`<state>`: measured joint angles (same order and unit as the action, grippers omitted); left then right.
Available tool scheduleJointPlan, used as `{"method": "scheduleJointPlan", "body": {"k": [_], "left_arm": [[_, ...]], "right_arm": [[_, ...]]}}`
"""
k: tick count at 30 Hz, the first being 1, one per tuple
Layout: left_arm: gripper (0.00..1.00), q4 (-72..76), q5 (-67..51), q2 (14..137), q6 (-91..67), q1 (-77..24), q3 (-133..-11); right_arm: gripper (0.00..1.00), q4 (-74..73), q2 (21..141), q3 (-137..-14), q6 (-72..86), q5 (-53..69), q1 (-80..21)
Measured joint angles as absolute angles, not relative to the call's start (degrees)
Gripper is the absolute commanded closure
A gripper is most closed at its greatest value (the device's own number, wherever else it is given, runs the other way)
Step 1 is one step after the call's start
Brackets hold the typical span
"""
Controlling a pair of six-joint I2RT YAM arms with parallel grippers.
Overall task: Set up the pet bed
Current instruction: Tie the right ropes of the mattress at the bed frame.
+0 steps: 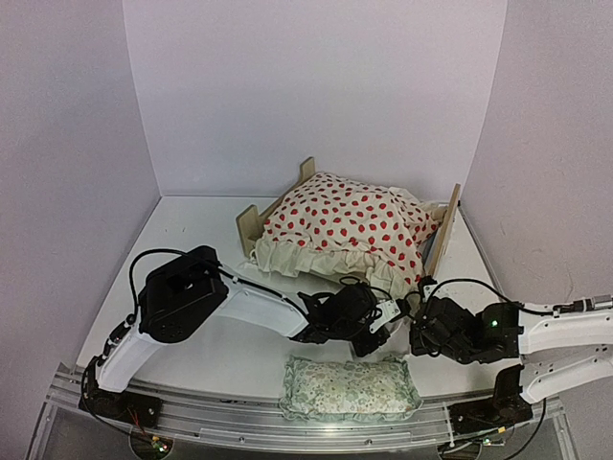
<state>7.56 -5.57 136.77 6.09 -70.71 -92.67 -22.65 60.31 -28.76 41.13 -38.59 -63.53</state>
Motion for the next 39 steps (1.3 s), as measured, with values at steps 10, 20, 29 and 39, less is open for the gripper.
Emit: {"method": "scheduleJointPlan", "body": {"k": [10,20,29,39], "left_arm": [[1.0,5.84,-12.26,135.67,5.1,-70.49,-92.2],[1.0,7.48,-18.98,132.55,1.86,-70.29,-88.38],[1.0,13.46,-28.1,132.38,-4.2,-68.23,-87.17],[1.0,13.31,-31.93,132.52,-6.17,-68.2,-90.45]], "right_arm": [[0.79,-20.76,68.03,-32.66,39.89,-36.91,-63.58],[0.47,-21.08,68.77,-33.39,39.08,-32.81,-63.69],[0.4,-23.07,54.96,-33.34,39.58,-31.85,-63.68],[0.66,-31.91,47.98,-30.36,44.97,-40.5,-63.68]]}}
